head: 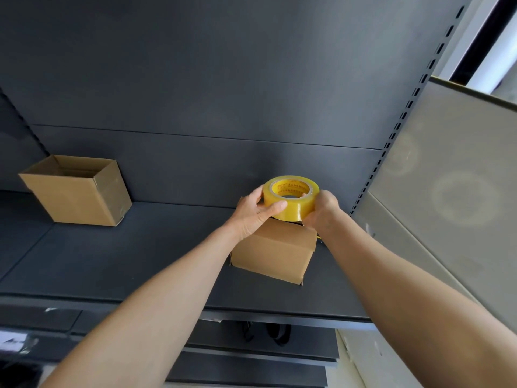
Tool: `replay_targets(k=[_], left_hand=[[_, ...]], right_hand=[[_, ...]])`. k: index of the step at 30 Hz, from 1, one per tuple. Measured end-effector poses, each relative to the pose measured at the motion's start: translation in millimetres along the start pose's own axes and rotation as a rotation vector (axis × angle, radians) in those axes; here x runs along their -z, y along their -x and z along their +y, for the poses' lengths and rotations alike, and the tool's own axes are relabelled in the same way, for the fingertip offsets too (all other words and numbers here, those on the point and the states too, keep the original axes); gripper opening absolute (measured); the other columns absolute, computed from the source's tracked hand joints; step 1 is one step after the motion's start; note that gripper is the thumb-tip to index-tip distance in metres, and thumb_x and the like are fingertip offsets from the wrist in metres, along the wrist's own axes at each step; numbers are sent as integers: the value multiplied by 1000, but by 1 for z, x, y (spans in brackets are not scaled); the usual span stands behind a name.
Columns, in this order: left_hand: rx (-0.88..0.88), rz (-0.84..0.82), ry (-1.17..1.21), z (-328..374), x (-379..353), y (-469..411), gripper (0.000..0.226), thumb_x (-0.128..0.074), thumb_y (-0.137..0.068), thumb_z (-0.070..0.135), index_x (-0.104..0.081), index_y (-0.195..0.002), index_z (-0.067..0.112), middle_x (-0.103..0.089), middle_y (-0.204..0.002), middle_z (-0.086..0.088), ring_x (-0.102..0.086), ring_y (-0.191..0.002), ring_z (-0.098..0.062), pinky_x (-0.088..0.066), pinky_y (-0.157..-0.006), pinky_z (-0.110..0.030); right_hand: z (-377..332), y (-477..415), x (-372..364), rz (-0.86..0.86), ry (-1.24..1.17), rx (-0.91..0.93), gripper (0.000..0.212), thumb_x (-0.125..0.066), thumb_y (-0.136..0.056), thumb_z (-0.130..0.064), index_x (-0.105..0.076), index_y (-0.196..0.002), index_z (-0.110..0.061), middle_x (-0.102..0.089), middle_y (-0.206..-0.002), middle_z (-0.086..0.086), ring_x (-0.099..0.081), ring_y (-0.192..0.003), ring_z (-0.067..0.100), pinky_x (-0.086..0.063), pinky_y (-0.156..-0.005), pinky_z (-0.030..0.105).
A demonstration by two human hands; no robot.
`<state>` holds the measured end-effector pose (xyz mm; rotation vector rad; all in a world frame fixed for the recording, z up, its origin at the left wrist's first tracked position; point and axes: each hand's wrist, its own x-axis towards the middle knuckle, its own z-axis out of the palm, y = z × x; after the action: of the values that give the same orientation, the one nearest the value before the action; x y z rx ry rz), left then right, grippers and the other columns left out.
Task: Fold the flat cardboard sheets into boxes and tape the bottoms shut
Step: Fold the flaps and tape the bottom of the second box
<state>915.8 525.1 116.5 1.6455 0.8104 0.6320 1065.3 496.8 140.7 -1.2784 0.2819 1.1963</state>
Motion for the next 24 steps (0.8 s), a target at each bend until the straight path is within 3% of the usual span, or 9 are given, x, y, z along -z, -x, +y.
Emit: replay_targets(k=[4,10,14,17,20,24], left_hand=[[-9,27,-1,-1,-2,0,83,-64,-58,63,-50,-131,24,-63,-121,4,-58,-113,-10,-46,-98,-28],[-31,41,5,-4,-2,0,81,-66,-57,60,-52,-127,22,-66,-117,2,-61,-109,-9,-48,-90,-18],[-52,28,25,-6,-1,0,79,-64,-61,54,-53,-129,14,-66,-118,-2,-62,-109,-11,-49,-92,-22],[-59,10,17,-6,-3,0,78,-62,-64,51,-52,-131,13,-66,-119,-4,-62,-109,-11,-49,-95,-27],[-56,13,-1,-6,-4,0,76,-59,-66,49,-50,-133,15,-65,-119,-3,-61,-110,-12,-48,-97,-30],[-34,48,-21,-8,-6,-3,43,-54,-78,25,-59,-121,25,-68,-112,4,-61,-107,-9,-47,-96,-27]], right_hand=[[4,2,1,24,-75,-26,23,-41,-96,-23,-60,-105,-13,-61,-85,7,-61,-79,23,-53,-85,36],[4,7,0,56,-137,-40,30,-43,-96,-25,-60,-118,-14,-63,-111,8,-63,-100,25,-52,-90,37],[2,7,4,40,-100,-28,30,-39,-97,-25,-60,-116,-13,-62,-96,8,-61,-84,24,-54,-84,37],[2,6,8,37,-91,-22,28,-38,-97,-25,-59,-111,-13,-63,-99,8,-61,-82,25,-53,-86,38],[3,7,7,49,-116,-23,23,-40,-96,-24,-59,-104,-14,-60,-83,7,-58,-68,22,-52,-75,34],[5,7,7,66,-155,-6,18,-44,-93,-19,-60,-101,-17,-58,-79,4,-57,-69,20,-52,-77,32]])
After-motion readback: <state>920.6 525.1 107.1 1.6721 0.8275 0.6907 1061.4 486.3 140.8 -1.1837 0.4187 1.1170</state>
